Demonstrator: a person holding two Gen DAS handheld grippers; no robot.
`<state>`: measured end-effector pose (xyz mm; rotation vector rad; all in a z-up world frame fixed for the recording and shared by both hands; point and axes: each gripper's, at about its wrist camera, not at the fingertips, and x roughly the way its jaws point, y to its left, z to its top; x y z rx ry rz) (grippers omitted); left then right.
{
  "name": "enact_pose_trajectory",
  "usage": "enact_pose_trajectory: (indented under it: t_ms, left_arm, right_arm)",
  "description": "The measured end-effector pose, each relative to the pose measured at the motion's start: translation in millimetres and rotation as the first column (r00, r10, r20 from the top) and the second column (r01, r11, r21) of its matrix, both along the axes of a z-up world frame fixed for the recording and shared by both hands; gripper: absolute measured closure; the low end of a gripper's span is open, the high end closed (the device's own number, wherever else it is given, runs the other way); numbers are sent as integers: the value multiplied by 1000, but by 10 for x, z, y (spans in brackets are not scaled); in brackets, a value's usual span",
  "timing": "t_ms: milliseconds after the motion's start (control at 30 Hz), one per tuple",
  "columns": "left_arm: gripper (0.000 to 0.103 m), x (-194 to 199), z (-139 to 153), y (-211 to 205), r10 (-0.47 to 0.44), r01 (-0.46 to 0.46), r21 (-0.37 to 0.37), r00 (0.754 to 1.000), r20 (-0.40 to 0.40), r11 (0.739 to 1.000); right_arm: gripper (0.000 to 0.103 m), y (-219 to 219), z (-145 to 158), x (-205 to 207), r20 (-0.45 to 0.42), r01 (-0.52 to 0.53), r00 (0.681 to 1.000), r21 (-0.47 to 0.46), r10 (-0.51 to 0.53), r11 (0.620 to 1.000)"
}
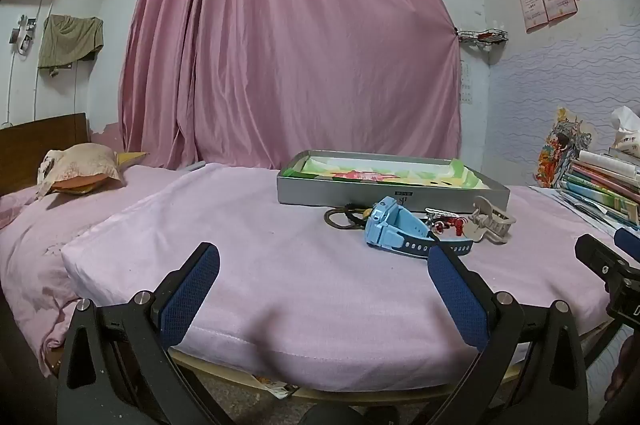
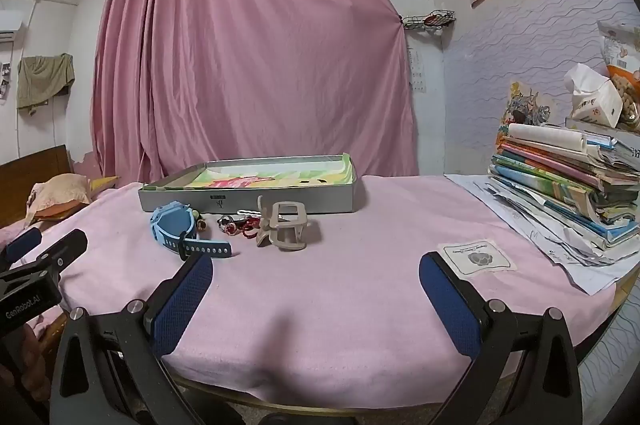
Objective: Organize jewelry
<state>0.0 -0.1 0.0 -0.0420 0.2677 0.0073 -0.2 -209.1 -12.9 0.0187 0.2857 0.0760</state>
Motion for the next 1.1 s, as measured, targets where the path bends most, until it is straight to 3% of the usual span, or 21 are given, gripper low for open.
enact_pose_trajectory:
  t_ms: [1100]
  left_arm:
    - [1,11,-66,15,-5,5,-8,1000,-5,1000]
  right_arm:
    - [0,20,-22,29,-7,1,1000,0,-1,1000]
